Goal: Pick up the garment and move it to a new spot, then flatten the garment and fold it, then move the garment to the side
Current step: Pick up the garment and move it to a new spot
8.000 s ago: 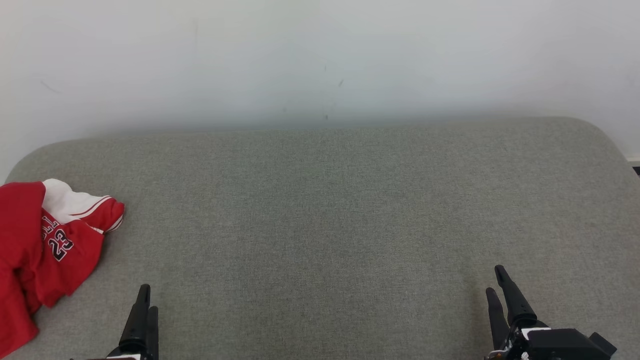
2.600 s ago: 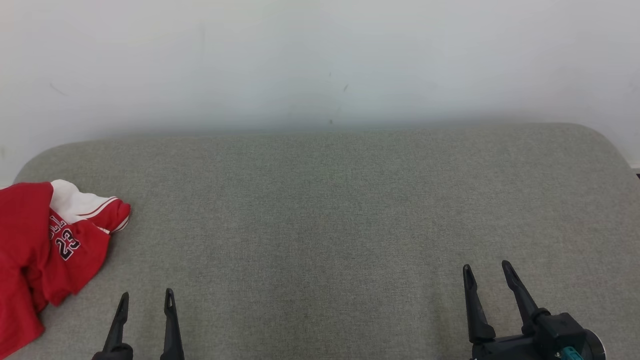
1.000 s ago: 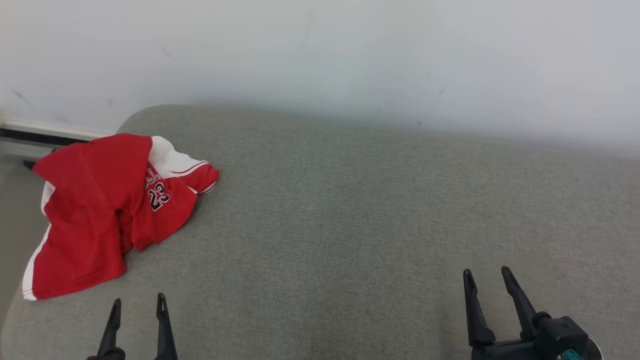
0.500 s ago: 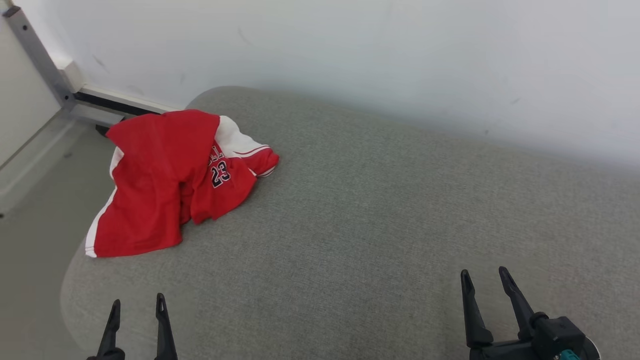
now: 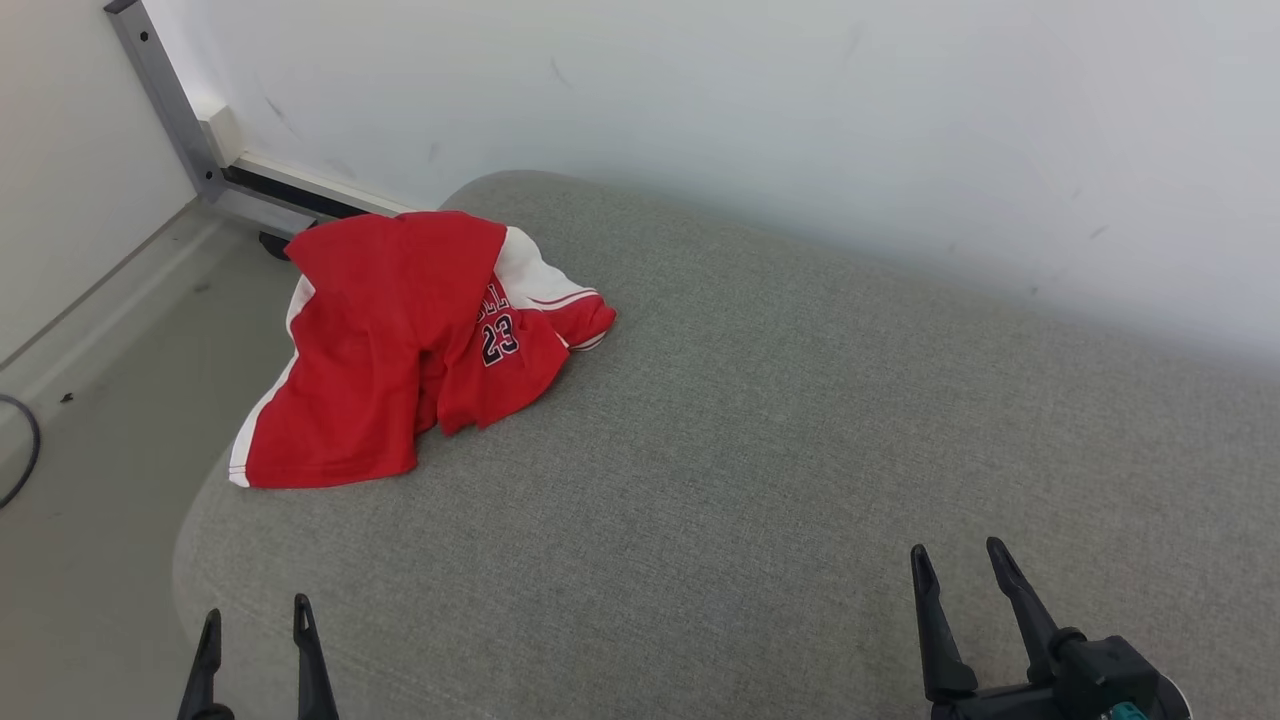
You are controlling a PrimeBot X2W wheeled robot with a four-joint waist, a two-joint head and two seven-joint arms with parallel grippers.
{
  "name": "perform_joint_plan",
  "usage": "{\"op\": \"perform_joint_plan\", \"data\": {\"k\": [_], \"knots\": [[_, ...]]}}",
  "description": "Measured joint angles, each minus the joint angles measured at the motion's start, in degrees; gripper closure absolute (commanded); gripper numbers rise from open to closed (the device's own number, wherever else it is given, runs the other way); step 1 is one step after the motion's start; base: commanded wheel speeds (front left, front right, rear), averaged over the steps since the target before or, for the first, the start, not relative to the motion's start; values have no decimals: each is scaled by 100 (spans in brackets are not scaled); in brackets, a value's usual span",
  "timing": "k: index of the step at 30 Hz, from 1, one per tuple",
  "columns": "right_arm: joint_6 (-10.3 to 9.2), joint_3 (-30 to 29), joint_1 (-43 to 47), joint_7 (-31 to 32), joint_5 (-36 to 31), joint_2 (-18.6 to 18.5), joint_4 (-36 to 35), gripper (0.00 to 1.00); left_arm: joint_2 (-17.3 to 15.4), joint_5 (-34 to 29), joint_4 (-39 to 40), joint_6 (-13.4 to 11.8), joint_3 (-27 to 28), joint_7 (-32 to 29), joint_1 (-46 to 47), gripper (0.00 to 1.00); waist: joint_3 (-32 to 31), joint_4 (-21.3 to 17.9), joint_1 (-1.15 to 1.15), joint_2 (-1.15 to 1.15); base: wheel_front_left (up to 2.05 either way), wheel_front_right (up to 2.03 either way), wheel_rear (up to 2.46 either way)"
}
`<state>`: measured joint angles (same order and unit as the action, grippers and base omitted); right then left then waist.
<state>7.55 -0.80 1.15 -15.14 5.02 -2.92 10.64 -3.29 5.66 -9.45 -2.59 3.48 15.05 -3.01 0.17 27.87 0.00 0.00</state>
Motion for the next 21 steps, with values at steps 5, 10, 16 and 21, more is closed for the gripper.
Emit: {"op": "perform_joint_plan", "data": {"k": [5, 10, 16, 21], "knots": [[0, 56, 0, 0, 1, 0, 16, 0, 1, -8, 7, -38, 44, 0, -5, 0, -11, -39, 0, 0, 0, 0, 0], [0, 94, -16, 0, -4, 1, 21, 0, 7, 85, 53, -85, 146, 0, 40, 0, 23, -137, 0, 0, 0, 0, 0], [0, 65, -152, 0, -125, 2, -26, 0, -91, 256, 48, -21, 402, 0, 510, 0, 133, -371, 0, 0, 0, 0, 0], [0, 3, -286, 0, -237, 1, -89, 0, -358, 438, -185, 78, 678, 0, 1131, 0, 283, -667, 0, 0, 0, 0, 0]]}}
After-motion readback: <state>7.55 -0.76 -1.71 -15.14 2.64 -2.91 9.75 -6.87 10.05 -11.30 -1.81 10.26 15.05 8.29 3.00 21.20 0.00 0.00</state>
